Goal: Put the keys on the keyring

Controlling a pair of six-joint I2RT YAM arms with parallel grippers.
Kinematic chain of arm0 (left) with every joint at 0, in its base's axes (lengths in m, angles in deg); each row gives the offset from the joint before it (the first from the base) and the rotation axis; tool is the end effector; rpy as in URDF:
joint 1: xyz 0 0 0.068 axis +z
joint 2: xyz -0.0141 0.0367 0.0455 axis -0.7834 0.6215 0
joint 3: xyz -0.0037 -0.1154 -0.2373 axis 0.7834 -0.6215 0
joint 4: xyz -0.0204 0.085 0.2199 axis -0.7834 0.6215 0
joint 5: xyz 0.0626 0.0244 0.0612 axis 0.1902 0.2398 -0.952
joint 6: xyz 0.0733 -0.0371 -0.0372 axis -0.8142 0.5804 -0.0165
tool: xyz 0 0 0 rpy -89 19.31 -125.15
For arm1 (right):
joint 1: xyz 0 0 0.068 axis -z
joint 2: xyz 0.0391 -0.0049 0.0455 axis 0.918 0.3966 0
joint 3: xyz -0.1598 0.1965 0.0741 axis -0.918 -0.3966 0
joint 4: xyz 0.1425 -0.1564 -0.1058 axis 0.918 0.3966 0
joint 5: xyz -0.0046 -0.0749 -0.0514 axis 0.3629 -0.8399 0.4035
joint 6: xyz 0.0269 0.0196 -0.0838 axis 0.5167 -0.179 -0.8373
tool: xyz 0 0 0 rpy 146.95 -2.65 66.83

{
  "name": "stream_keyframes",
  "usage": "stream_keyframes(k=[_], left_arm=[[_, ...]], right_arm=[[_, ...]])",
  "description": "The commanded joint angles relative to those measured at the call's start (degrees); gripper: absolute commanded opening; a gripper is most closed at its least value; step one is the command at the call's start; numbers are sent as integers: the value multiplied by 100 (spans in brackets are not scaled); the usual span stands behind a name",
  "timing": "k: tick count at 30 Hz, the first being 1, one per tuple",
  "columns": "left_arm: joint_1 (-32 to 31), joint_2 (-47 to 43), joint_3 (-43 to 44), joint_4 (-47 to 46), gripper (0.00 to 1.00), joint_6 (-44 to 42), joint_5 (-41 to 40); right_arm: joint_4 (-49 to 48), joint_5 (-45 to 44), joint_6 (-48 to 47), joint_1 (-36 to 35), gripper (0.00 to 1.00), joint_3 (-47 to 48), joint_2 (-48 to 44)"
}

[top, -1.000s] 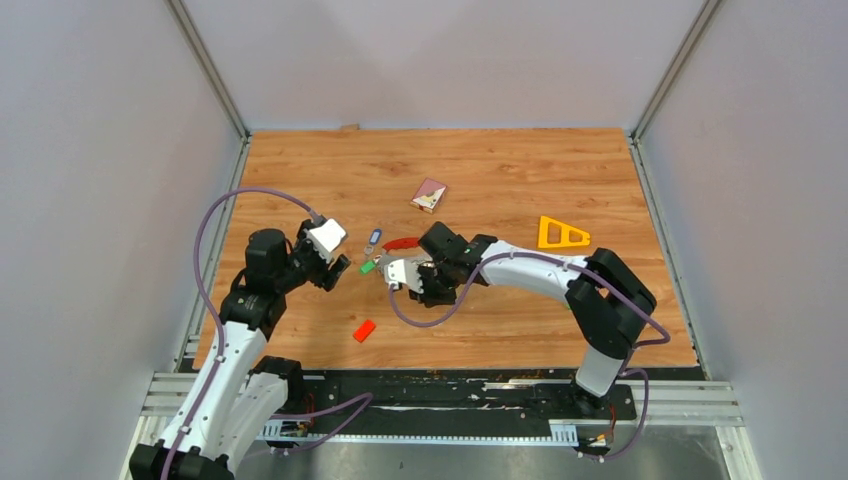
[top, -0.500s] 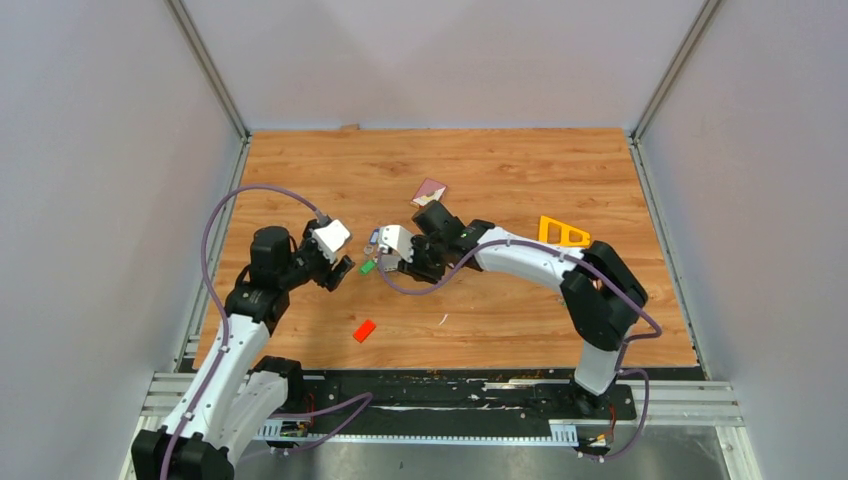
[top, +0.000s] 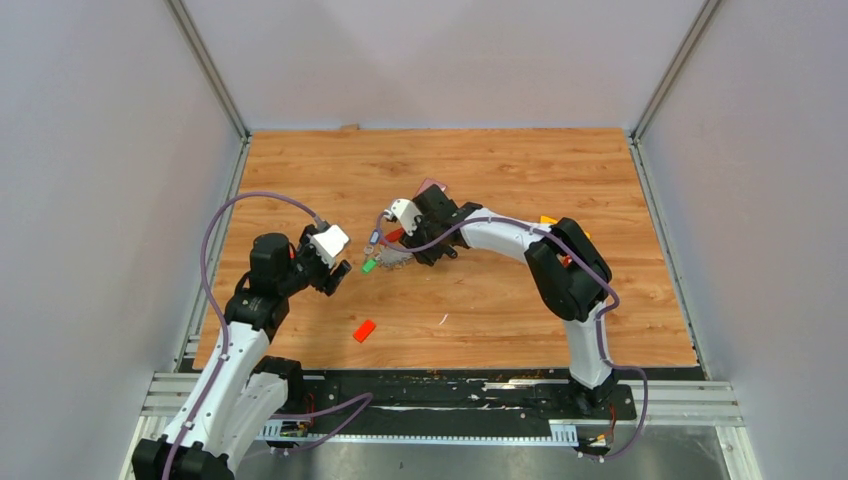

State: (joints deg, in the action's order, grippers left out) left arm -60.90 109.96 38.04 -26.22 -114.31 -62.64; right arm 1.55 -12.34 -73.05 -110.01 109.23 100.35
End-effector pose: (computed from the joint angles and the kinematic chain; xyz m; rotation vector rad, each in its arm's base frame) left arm 0.1769 -0.0627 0.2297 0.8523 1.8316 -0.2531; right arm 0.3014 0.3068 0.1354 -1.4505 2.1825 0.4011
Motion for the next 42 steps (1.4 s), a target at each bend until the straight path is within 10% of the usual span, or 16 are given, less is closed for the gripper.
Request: stream_keyframes(k=[1, 42], left_arm=[[27, -72, 2, -94, 75, 35, 16], [27, -77, -63, -124, 75, 12, 135]], right_arm=[[8, 57, 106, 4, 35, 226, 58], [38, 937, 1186, 255, 21, 760, 602]])
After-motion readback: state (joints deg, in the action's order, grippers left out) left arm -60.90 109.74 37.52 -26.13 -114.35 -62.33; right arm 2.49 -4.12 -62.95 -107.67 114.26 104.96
